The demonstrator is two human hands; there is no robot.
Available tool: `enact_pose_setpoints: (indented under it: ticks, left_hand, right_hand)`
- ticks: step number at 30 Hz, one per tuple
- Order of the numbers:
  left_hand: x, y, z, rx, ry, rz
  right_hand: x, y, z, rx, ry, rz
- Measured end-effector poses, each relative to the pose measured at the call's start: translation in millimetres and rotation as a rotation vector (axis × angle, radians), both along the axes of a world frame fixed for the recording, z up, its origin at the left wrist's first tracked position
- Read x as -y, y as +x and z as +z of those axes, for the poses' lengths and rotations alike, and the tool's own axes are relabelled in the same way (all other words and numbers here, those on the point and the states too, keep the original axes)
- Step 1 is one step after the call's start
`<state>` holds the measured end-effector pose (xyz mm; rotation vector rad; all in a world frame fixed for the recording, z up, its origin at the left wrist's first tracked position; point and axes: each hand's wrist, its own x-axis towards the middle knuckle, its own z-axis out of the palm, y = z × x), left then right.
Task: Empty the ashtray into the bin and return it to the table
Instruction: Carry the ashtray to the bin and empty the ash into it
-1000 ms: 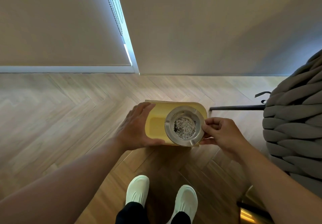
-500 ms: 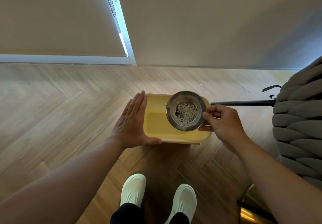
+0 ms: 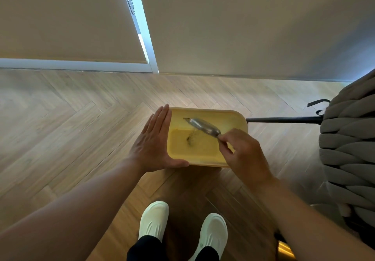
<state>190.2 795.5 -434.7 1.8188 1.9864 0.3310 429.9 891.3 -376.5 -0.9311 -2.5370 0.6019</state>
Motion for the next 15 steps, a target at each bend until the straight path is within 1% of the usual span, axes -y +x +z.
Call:
enact_pose_setpoints:
  ticks: [4, 7, 15]
  left_hand:
    - [-0.7, 0.3, 0.0, -0.005, 0.003, 0.0]
    - [0.3, 0.4, -0.3, -0.004, 0.003, 0.005]
    - [1.1, 0.3, -1.6, 0.005, 0.003, 0.011]
  right_hand:
    - [11.5, 4.8, -12.3, 0.079, 0.15, 0.072]
    - [16.2, 7.8, -17.7, 0.084, 0.25, 0.114]
    - [14.1, 9.1, -19.0, 0.064, 0.29, 0.089]
